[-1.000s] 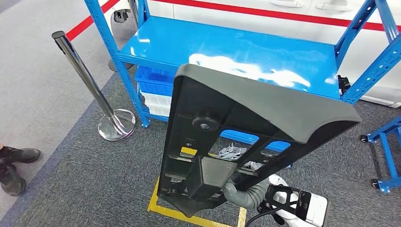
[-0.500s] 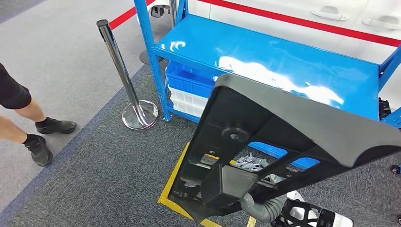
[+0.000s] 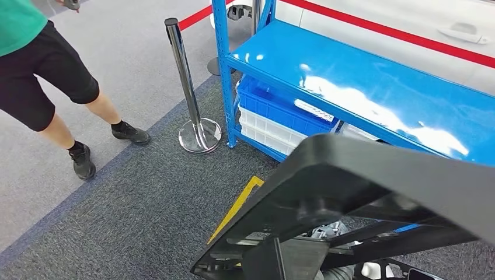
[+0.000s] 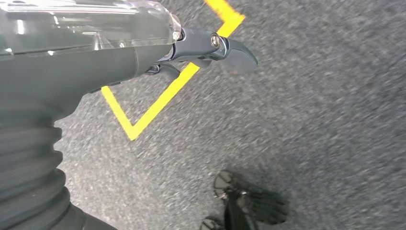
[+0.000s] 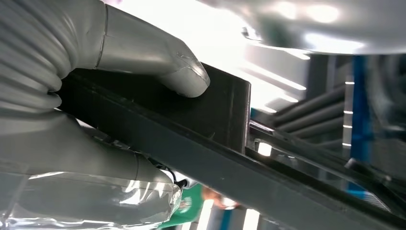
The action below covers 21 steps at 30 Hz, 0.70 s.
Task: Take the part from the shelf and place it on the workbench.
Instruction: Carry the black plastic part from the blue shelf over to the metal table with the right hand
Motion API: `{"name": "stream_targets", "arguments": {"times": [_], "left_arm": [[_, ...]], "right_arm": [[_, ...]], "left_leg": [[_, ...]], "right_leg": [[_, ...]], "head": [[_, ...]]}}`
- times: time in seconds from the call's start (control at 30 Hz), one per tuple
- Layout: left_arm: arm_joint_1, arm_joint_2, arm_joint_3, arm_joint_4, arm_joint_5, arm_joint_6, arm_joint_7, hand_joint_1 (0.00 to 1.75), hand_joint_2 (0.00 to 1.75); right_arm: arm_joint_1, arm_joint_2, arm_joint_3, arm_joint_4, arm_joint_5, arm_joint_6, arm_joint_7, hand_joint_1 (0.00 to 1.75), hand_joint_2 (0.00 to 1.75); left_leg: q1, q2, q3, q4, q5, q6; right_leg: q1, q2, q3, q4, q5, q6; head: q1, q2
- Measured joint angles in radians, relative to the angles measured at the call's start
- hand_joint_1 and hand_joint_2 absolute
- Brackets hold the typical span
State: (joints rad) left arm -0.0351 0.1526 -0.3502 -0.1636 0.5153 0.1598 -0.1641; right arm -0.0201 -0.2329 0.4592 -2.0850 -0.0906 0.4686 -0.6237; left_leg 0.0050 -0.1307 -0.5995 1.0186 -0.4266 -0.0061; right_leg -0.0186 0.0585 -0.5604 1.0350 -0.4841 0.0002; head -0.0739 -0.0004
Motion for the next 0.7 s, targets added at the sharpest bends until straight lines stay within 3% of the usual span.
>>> {"name": "stream_targets", "arguments": {"times": [0.03,0.1,0.17,0.23,0.27,0.3,0.33,0.4,0.47,0.5,0.53,0.6,0.67,0.7], "left_arm": [[0.004,0.001,0.0,0.001,-0.001,0.0,0.0,0.0,1.75],[0.004,0.003,0.0,0.002,-0.004,-0.001,0.0,0.0,1.75],[-0.002,0.005,0.0,0.002,-0.016,-0.003,0.003,0.0,1.75],[-0.005,0.005,0.0,0.002,-0.03,-0.008,0.011,0.0,1.75],[-0.005,0.003,-0.001,0.002,-0.035,-0.011,0.015,0.0,1.75],[-0.005,0.002,-0.001,0.002,-0.039,-0.013,0.018,0.0,1.75],[-0.005,0.002,-0.001,0.002,-0.041,-0.014,0.022,0.0,1.75],[-0.008,0.0,-0.002,0.002,-0.043,-0.015,0.025,0.0,1.75],[-0.01,-0.003,-0.002,0.001,-0.043,-0.014,0.024,0.0,1.75],[-0.009,-0.004,-0.002,0.001,-0.042,-0.013,0.022,0.0,1.75],[-0.007,-0.005,-0.002,0.001,-0.039,-0.013,0.02,0.0,1.75],[-0.006,-0.007,-0.002,0.001,-0.033,-0.013,0.017,0.0,1.75],[-0.009,-0.011,-0.002,0.001,-0.028,-0.014,0.017,0.0,1.75],[-0.01,-0.012,-0.002,0.001,-0.026,-0.015,0.017,0.0,1.75]], "right_arm": [[-0.001,0.017,-0.005,-0.003,-0.002,0.008,0.0,1.75,1.75],[0.001,0.044,-0.012,-0.006,-0.002,0.013,0.0,1.75,1.75],[0.006,0.066,-0.015,-0.006,-0.001,-0.003,0.0,1.75,1.75],[0.005,0.079,-0.013,-0.001,-0.007,-0.023,0.0,1.75,1.75],[-0.001,0.086,-0.011,0.007,-0.015,-0.023,0.0,1.75,1.75],[-0.008,0.094,-0.009,0.018,-0.022,-0.017,0.0,1.75,1.75],[-0.013,0.104,-0.008,0.029,-0.028,-0.009,0.0,1.75,1.75],[-0.021,0.127,-0.003,0.051,-0.034,0.003,0.0,1.75,1.75],[-0.03,0.146,0.011,0.071,-0.03,0.007,0.0,1.75,1.75],[-0.033,0.152,0.018,0.08,-0.025,0.006,0.0,1.75,1.75],[-0.035,0.158,0.025,0.086,-0.021,0.006,0.0,1.75,1.75],[-0.035,0.164,0.034,0.094,-0.017,0.007,0.0,1.75,1.75],[-0.033,0.166,0.04,0.101,-0.016,0.008,0.0,1.75,1.75],[-0.032,0.166,0.042,0.105,-0.016,0.008,0.0,1.75,1.75]], "left_leg": [[0.001,0.002,-0.003,0.002,-0.001,-0.006],[0.0,0.047,-0.027,0.052,-0.032,-0.017],[0.001,0.103,-0.084,0.177,-0.094,-0.026],[0.005,0.119,-0.13,0.277,-0.128,-0.031],[0.007,0.122,-0.128,0.276,-0.117,-0.032],[0.008,0.125,-0.107,0.238,-0.092,-0.031],[0.008,0.133,-0.073,0.175,-0.059,-0.029],[-0.001,0.167,-0.007,0.049,-0.019,-0.017],[-0.012,0.182,0.013,0.001,-0.015,0.0],[-0.014,0.171,0.011,-0.002,-0.013,0.008],[-0.011,0.16,0.013,-0.007,-0.01,0.013],[-0.006,0.141,0.021,-0.02,-0.003,0.025],[-0.005,0.123,0.024,-0.026,0.001,0.032],[-0.006,0.112,0.023,-0.025,0.002,0.034]], "right_leg": [[0.0,-0.012,0.002,-0.004,0.002,-0.007],[-0.002,-0.039,0.004,-0.011,0.006,-0.019],[0.002,-0.069,0.005,-0.012,0.005,-0.026],[0.005,-0.096,0.004,-0.011,0.003,-0.027],[0.006,-0.109,0.004,-0.011,0.003,-0.027],[0.007,-0.12,0.006,-0.011,0.002,-0.027],[0.007,-0.131,0.008,-0.011,0.0,-0.025],[0.011,-0.152,0.012,-0.011,-0.004,-0.018],[0.015,-0.17,0.015,-0.012,-0.007,-0.008],[0.015,-0.179,0.017,-0.014,-0.007,-0.003],[0.014,-0.179,0.019,-0.013,-0.01,0.003],[0.011,-0.136,0.008,0.02,-0.036,0.011],[0.008,-0.079,-0.045,0.127,-0.094,0.012],[0.008,-0.067,-0.082,0.196,-0.122,0.012]], "head": [[0.0,0.0],[0.0,0.0],[0.0,0.0],[0.0,0.0],[0.0,0.0],[0.0,0.0],[0.0,0.0],[0.0,0.0],[0.0,0.0],[0.0,0.0],[0.0,0.0],[0.0,0.0],[0.0,0.0],[0.0,0.0]]}}
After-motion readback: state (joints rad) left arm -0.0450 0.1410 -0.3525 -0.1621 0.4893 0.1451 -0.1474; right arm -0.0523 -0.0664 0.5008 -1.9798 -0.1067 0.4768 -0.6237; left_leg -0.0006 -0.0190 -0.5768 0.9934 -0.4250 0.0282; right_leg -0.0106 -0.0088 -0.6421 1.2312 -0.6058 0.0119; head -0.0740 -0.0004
